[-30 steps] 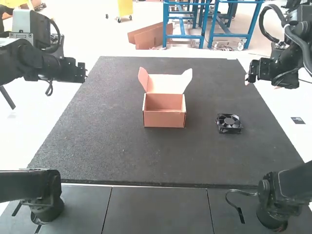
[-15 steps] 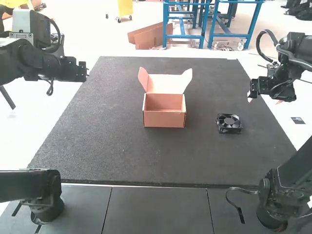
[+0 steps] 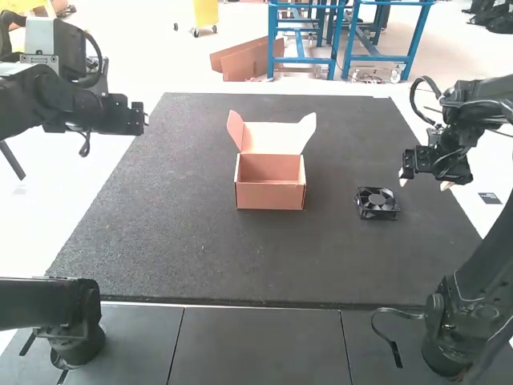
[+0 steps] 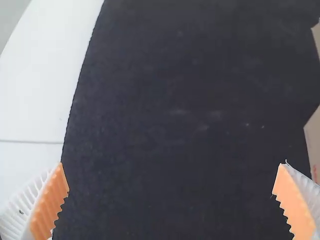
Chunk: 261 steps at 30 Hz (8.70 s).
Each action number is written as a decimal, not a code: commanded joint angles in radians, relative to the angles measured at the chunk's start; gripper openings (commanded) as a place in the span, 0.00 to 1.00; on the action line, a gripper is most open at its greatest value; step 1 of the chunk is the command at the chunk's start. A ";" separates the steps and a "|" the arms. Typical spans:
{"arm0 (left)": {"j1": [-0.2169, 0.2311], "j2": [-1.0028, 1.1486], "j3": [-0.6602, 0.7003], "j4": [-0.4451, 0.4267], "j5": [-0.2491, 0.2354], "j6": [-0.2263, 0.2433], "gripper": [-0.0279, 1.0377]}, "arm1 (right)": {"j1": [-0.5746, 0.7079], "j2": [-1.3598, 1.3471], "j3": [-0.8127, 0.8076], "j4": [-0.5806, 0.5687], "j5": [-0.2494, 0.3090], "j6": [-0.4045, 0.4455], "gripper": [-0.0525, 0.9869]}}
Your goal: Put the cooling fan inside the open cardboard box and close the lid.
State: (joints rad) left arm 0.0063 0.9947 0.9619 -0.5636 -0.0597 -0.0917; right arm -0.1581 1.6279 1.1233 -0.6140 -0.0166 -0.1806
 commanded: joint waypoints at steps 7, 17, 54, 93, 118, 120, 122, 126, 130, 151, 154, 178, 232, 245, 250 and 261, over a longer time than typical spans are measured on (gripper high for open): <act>0.006 0.005 0.034 0.005 0.006 -0.013 0.94 | 0.006 0.079 0.003 0.043 0.017 -0.010 0.92; 0.006 0.009 0.038 0.001 0.006 -0.014 0.94 | 0.006 0.142 0.018 0.063 0.014 0.000 0.92; 0.006 0.009 0.040 -0.002 0.004 -0.037 0.94 | 0.046 0.282 0.119 0.062 -0.014 0.024 0.92; 0.006 0.009 0.051 -0.016 0.004 -0.037 0.94 | 0.046 0.355 0.086 0.026 0.043 0.030 0.79; 0.000 0.007 0.043 -0.016 0.004 -0.037 0.94 | 0.057 0.398 0.115 0.063 -0.098 0.082 0.03; 0.000 0.007 0.040 -0.015 0.004 -0.037 0.94 | 0.057 0.366 0.121 0.065 -0.114 0.082 0.03; 0.000 0.007 0.038 -0.015 0.004 -0.036 0.94 | 0.057 0.325 0.121 0.066 -0.126 0.086 0.03; 0.000 0.007 0.024 -0.009 0.004 -0.033 0.94 | 0.057 0.242 0.125 0.053 -0.132 0.124 0.04; 0.000 0.005 0.012 -0.009 0.004 -0.029 0.94 | 0.057 0.158 0.121 0.002 -0.158 0.132 0.04; -0.002 -0.007 -0.060 0.014 0.011 -0.009 0.94 | 0.308 -0.229 0.165 -0.204 -0.144 0.527 0.04; -0.002 -0.011 -0.060 0.011 0.015 -0.009 0.94 | 0.385 -0.230 0.196 -0.225 -0.146 0.570 0.04; -0.002 -0.037 -0.084 0.005 0.026 -0.017 0.94 | 0.703 -0.008 0.354 -0.199 -0.109 0.676 0.05; -0.002 -0.036 -0.049 -0.007 0.026 -0.040 0.94 | 0.727 0.523 0.698 -0.181 0.061 0.615 0.11; -0.002 -0.033 -0.049 0.008 0.027 -0.048 0.94 | 0.681 0.529 0.860 -0.236 -0.059 0.609 0.84; -0.009 -0.008 -0.046 0.025 0.031 -0.046 0.94 | 0.652 0.452 0.876 -0.194 -0.105 0.566 0.92; -0.115 0.151 0.034 0.087 0.031 -0.048 0.94 | 0.578 0.245 0.711 -0.196 0.014 0.286 0.92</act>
State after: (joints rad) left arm -0.0872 1.1172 0.9432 -0.4927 -0.0402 -0.1295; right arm 0.4568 1.9480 1.8881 -0.8360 -0.0540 0.1982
